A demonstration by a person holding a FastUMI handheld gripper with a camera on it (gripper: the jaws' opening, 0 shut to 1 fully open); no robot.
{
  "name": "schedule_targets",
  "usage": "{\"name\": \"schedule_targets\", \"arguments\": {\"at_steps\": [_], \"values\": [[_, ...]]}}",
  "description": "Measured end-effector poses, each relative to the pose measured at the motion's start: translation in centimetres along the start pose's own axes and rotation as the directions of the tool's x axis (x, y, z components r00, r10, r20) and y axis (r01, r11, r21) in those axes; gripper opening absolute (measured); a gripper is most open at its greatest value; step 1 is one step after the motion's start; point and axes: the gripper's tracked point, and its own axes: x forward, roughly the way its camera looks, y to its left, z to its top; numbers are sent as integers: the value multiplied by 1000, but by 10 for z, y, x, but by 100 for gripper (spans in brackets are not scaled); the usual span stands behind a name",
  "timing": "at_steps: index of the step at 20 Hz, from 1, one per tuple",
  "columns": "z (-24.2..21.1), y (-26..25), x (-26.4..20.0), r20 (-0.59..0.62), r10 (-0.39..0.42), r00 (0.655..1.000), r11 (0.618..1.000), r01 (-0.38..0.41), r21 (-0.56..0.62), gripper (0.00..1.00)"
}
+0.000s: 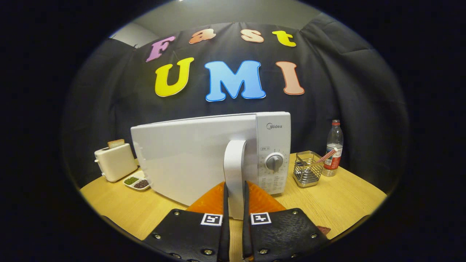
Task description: Open the microwave, put the food inside, and close the microwave door.
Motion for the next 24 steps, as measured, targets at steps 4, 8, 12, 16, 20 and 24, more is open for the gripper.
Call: {"name": "schedule_targets", "arguments": {"at_steps": [4, 8, 12, 16, 20, 24], "values": [[-11, 37, -49, -1, 102, 995, 995, -102, -21, 14], [-22, 87, -91, 4, 198, 980, 980, -198, -20, 14], [-33, 146, -124, 26, 276, 961, 959, -273, -79, 13], [-43, 203, -145, 46, 290, 956, 948, -280, -153, 13], [-45, 234, -151, 100, 161, 982, 974, -142, -174, 13], [-49, 273, -153, 149, 69, 986, 981, -39, -192, 13]]}}
